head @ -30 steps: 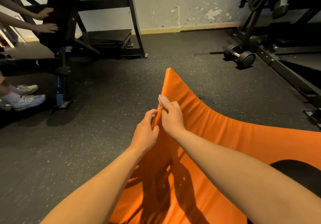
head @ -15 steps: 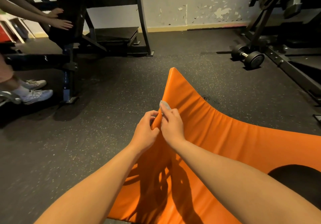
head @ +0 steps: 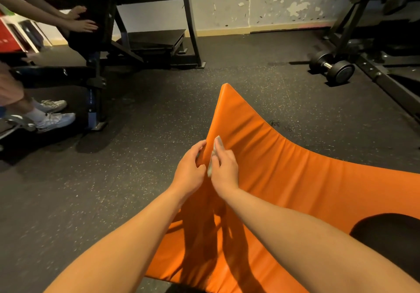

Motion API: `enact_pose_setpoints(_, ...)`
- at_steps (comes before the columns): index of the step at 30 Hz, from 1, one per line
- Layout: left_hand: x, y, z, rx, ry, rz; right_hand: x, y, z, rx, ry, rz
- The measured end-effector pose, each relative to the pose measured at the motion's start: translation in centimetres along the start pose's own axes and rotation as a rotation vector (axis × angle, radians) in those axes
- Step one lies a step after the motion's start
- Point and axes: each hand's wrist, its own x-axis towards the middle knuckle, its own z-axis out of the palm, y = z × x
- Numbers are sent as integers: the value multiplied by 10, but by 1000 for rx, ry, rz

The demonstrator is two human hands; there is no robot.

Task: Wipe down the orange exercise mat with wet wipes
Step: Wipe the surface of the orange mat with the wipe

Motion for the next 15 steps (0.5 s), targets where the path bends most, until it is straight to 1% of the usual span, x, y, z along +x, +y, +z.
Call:
enact_pose_setpoints(3, 1, 0, -5, -32, 29, -20, -14, 5, 0, -36, -68, 37)
enact_pose_setpoints(6, -2, -2, -8, -51, 6, -33, 17, -4, -8, -24, -13, 54)
enact_pose_setpoints(8, -4, -4, -7, -24, -59, -21, 38, -17, -14, -4, 16, 81)
enact_pose_setpoints(10, -6, -6, -7, 10, -91, -25, 45, -24, -14, 11, 11, 104)
enact_pose_setpoints(13, -8, -11, -8, 98, -124, -7, 28, -16, -8, -4, -27, 123)
enact_pose_setpoints(15, -9, -13, -7, 161, -136, -16, 13, -2, -6, -6, -76, 194)
